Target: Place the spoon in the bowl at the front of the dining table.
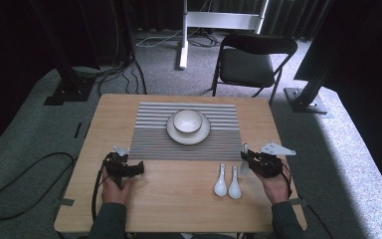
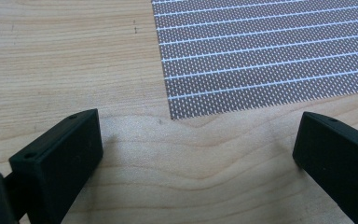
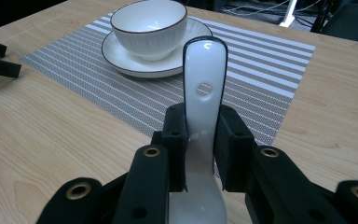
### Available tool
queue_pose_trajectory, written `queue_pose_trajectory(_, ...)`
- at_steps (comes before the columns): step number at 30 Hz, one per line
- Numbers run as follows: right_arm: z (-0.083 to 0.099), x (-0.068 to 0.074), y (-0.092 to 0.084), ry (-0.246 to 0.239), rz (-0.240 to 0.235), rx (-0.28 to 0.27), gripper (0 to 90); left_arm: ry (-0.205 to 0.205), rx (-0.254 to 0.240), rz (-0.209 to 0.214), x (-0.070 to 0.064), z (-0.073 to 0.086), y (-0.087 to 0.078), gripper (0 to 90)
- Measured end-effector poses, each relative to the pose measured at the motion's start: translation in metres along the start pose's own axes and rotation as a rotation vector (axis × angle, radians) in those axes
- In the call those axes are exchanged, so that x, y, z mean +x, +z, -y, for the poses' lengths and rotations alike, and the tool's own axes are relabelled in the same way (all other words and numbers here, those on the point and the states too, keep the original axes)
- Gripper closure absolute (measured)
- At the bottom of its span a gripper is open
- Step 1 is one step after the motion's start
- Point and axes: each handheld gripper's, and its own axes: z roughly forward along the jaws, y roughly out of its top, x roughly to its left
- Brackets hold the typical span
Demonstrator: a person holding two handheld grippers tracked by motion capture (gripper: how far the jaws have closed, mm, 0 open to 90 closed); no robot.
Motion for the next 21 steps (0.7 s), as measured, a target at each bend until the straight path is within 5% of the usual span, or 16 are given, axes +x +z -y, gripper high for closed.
queue_pose_trajectory(21,-0.018,0.001,0.004,-0.001,0.003,-0.030,75.6,-0.001,-0.001,-0.002,0.000,0.000,0.000,1.7)
